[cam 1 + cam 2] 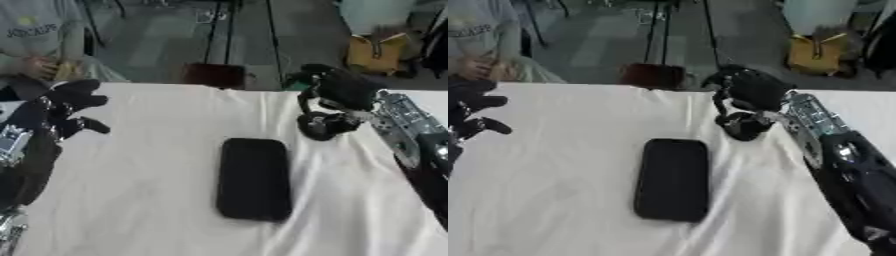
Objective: Pick up objects on the table and place them in the box.
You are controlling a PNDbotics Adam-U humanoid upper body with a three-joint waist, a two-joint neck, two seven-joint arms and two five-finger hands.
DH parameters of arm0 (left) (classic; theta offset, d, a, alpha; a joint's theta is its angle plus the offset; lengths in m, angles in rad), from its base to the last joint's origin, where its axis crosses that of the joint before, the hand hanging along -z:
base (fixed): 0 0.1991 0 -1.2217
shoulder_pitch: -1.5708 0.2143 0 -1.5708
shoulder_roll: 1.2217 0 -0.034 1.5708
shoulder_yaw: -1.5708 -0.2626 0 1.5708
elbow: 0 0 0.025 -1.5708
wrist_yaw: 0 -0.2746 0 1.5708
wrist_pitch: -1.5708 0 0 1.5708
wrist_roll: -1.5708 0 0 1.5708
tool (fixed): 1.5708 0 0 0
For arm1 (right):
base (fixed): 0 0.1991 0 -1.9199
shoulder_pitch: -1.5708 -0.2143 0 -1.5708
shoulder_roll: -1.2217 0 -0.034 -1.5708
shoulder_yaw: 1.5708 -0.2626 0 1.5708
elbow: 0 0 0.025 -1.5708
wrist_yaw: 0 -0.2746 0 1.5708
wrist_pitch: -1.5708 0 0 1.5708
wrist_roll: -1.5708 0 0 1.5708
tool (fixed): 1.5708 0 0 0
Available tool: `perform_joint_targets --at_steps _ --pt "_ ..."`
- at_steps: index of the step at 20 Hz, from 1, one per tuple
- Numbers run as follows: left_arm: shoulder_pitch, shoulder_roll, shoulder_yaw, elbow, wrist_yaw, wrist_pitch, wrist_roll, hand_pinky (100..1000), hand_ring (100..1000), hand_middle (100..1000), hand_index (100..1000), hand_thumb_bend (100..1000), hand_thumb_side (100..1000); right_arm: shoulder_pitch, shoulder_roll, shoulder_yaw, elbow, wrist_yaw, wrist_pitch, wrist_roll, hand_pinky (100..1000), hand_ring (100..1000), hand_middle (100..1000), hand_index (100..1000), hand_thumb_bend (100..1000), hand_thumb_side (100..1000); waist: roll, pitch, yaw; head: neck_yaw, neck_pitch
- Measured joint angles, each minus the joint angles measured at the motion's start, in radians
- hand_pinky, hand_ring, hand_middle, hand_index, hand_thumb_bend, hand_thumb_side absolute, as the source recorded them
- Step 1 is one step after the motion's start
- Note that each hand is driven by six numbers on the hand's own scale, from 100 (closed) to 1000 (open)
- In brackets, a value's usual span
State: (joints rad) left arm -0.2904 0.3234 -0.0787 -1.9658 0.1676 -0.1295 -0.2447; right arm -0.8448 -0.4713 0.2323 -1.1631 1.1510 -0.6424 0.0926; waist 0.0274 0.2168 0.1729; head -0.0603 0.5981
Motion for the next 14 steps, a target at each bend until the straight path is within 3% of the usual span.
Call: perform_joint_targets --at_steps 1,3,5,9,14 --pt "0.000 0.000 -0.001 0.000 0.000 0.000 0.000 643 839 845 826 174 953 0.000 0.003 0.007 0.001 0.005 -0.011 0.015 993 907 895 696 407 146 -0.001 0.000 0.001 -0.002 0.000" --pt "0.000 0.000 -0.001 0.000 0.001 0.000 0.000 643 839 845 825 174 953 0.001 0.004 0.009 0.021 0.023 -0.028 0.057 1000 931 922 810 409 182 -0.005 -0.001 0.001 -0.003 0.000" --pt "0.000 0.000 -0.001 0.000 0.002 0.000 0.000 643 839 845 825 174 954 0.003 0.002 -0.002 0.069 0.049 -0.032 0.111 1000 943 934 857 399 198 -0.005 -0.003 0.000 -0.002 -0.001" --pt "0.000 0.000 -0.001 0.000 0.002 0.000 0.000 643 840 845 825 173 955 0.009 -0.018 -0.062 0.189 0.081 -0.014 0.202 1000 942 935 851 359 193 -0.005 -0.003 -0.007 0.000 -0.005" --pt "0.000 0.000 -0.001 0.000 0.002 0.000 0.000 643 841 845 825 172 956 0.005 -0.045 -0.126 0.275 0.077 0.014 0.245 1000 937 930 825 342 187 0.002 -0.003 -0.011 0.005 -0.007"
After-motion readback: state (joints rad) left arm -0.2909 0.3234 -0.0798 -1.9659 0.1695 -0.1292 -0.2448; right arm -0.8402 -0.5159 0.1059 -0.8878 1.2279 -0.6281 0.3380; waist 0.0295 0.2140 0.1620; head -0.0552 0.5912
